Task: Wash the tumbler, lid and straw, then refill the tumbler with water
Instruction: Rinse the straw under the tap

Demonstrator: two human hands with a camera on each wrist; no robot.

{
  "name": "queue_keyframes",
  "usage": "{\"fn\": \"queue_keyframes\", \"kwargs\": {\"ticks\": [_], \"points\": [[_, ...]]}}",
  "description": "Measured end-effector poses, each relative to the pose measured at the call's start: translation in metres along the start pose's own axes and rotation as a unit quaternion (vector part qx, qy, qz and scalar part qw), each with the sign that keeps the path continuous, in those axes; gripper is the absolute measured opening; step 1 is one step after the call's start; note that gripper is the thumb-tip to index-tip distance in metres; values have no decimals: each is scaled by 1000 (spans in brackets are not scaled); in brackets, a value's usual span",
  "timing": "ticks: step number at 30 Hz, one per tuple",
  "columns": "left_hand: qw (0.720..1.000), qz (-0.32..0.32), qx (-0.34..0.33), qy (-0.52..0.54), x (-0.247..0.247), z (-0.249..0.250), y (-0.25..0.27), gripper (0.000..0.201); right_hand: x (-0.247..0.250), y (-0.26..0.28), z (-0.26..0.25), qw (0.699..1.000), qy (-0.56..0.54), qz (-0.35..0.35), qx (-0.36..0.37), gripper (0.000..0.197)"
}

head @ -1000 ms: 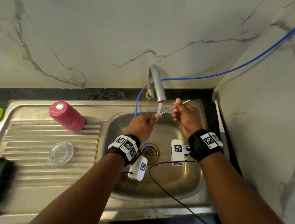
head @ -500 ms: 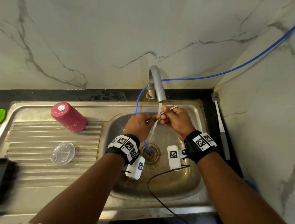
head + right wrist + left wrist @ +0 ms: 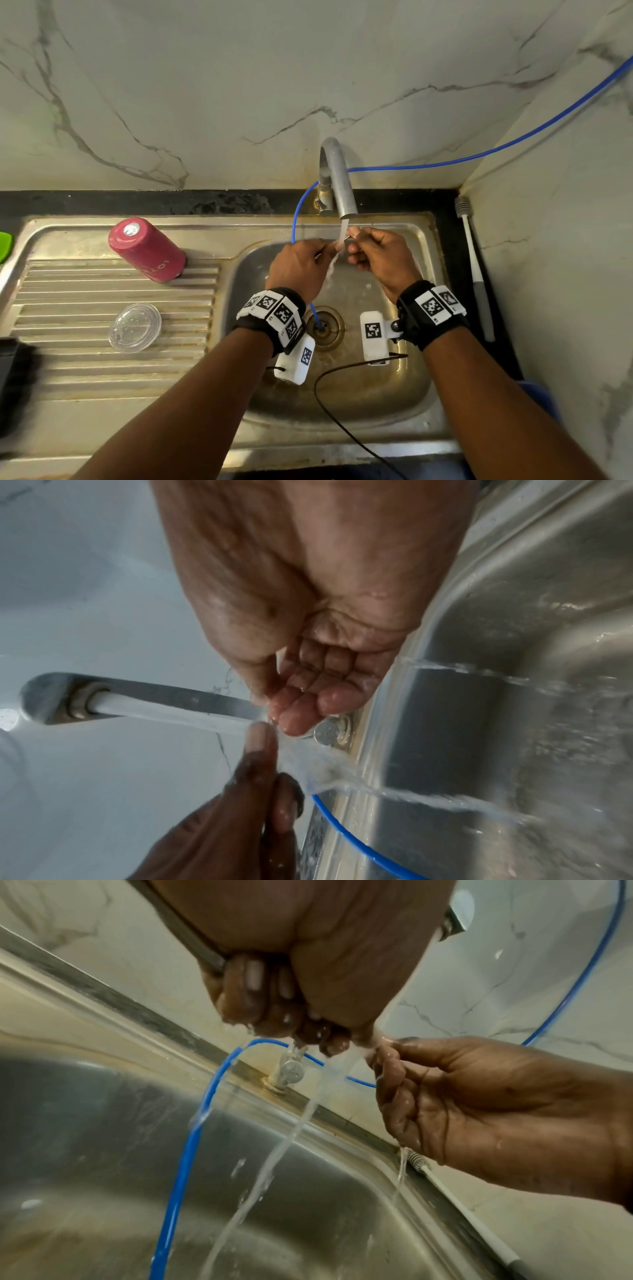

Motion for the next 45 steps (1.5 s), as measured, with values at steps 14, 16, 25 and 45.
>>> {"fn": "queue_keyframes", "kwargs": {"ticks": [14, 16, 25, 45], "points": [[999, 6, -44, 22, -10, 19, -1, 34, 0, 7, 1, 1000, -17, -11, -15, 41], [999, 6, -16, -38, -8, 16, -3, 45, 2, 8, 1, 1000, -11, -14, -12, 42], [995, -11, -61, 83, -19, 22, -2, 21, -2, 9, 5, 999, -52, -14, -7, 36], [935, -20, 75, 345, -27, 6, -4, 23, -25, 29, 42, 996, 6, -69, -49, 47]]}}
Point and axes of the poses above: each hand's wrist, its own y-axis away from the middle knuckle, its own x-axis out of the back of the hand, z = x × y, the point moved 8 cm from there along -y, towards the middle knuckle, and after that the axes turned 5 degrees about y, right-handed, at the moved point
